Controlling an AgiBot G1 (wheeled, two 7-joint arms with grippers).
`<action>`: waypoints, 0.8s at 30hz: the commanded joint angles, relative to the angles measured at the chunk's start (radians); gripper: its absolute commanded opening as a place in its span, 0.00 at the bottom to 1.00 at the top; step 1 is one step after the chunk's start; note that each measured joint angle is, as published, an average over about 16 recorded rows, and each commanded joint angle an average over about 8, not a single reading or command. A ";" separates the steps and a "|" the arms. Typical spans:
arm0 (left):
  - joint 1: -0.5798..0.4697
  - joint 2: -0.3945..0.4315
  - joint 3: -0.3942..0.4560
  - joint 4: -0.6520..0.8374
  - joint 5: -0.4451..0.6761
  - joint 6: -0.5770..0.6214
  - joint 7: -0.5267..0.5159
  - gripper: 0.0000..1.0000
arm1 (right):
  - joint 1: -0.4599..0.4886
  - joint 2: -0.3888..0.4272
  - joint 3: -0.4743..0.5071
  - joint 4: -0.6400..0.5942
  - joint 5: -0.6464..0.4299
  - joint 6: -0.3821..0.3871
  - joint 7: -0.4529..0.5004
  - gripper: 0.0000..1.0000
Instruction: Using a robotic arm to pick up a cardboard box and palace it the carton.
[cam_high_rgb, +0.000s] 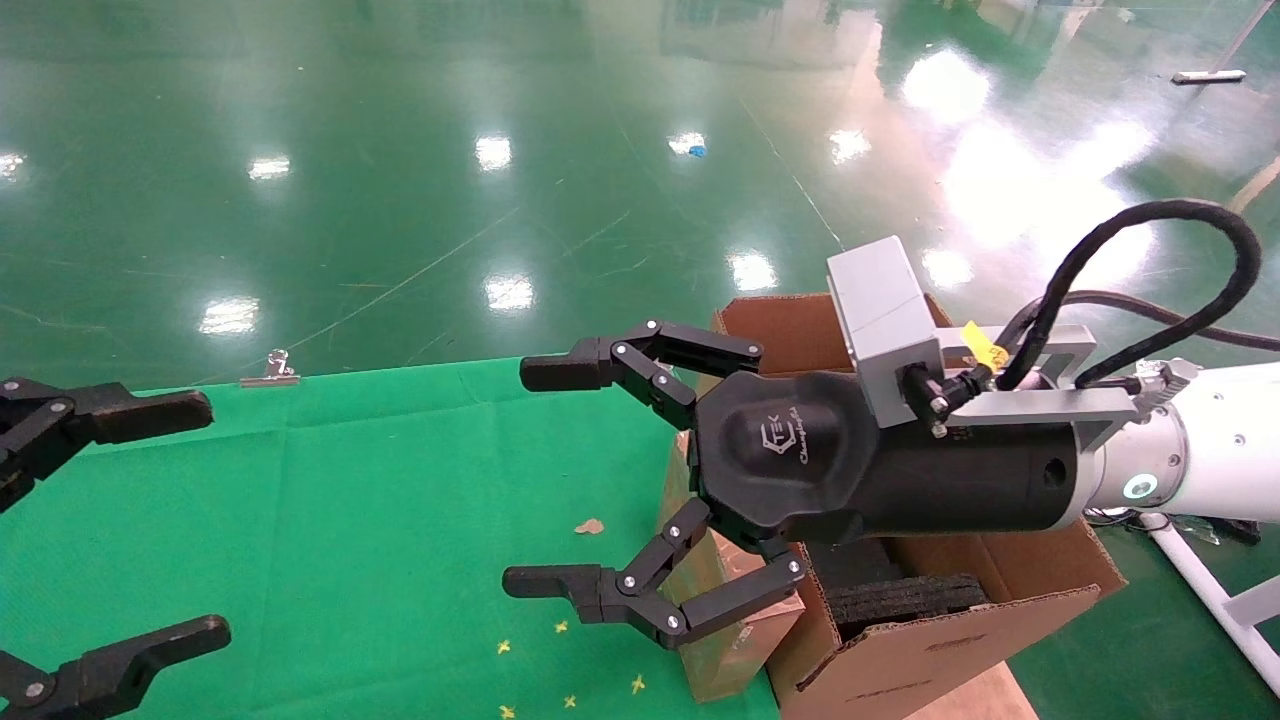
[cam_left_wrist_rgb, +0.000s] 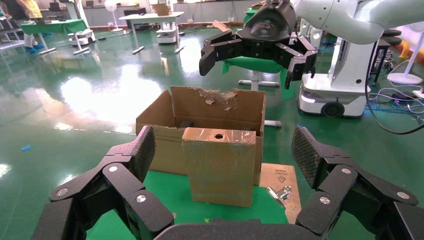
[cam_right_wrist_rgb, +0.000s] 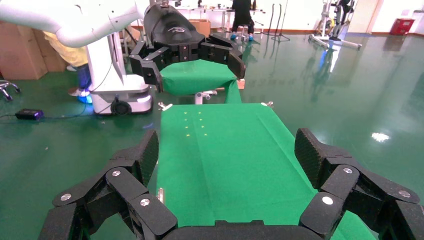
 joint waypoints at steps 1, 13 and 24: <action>0.000 0.000 0.000 0.000 0.000 0.000 0.000 1.00 | 0.000 0.000 0.000 0.000 0.000 0.000 0.000 1.00; 0.000 0.000 0.001 0.001 0.000 0.000 0.000 1.00 | 0.011 0.003 -0.018 0.016 -0.038 0.007 0.017 1.00; -0.001 0.000 0.001 0.001 -0.001 0.000 0.001 1.00 | 0.203 -0.061 -0.221 0.068 -0.406 -0.046 0.122 1.00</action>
